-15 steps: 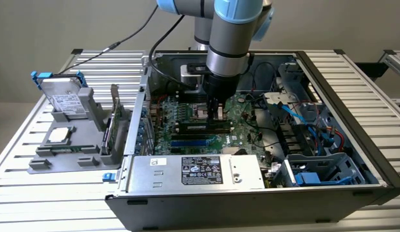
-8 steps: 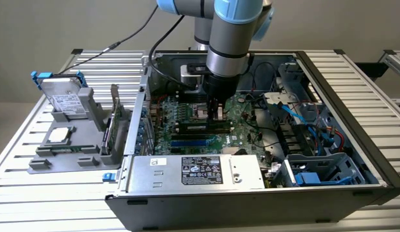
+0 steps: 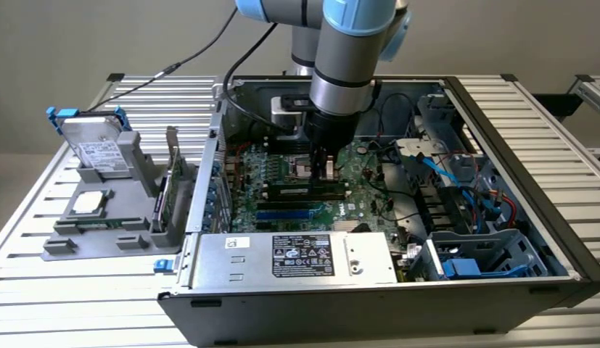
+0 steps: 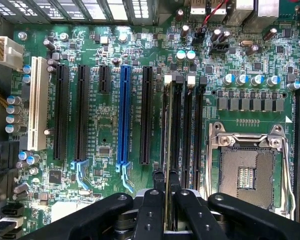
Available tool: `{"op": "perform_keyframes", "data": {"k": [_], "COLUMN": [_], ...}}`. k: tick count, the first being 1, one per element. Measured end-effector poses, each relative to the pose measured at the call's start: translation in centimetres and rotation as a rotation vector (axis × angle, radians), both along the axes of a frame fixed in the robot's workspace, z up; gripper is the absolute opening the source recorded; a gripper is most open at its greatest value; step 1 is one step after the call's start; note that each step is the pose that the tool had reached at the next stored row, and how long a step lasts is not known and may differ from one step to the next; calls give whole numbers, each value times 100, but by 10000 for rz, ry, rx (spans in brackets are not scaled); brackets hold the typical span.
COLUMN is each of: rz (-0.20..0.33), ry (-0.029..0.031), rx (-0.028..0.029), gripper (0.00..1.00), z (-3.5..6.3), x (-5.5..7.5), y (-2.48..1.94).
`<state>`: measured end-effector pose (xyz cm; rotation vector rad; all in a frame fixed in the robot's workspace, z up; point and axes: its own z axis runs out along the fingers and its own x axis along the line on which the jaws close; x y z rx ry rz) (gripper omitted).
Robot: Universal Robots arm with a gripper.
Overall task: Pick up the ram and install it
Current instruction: 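Pick up the ram and move it above insertion slot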
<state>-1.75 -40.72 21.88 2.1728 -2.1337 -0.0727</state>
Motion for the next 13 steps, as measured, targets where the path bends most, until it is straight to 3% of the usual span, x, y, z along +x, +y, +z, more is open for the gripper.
{"op": "perform_keyframes", "data": {"k": [13], "rz": [-2], "ry": [24], "rx": [1], "gripper": [14], "z": [0], "x": [9], "y": [1]}}
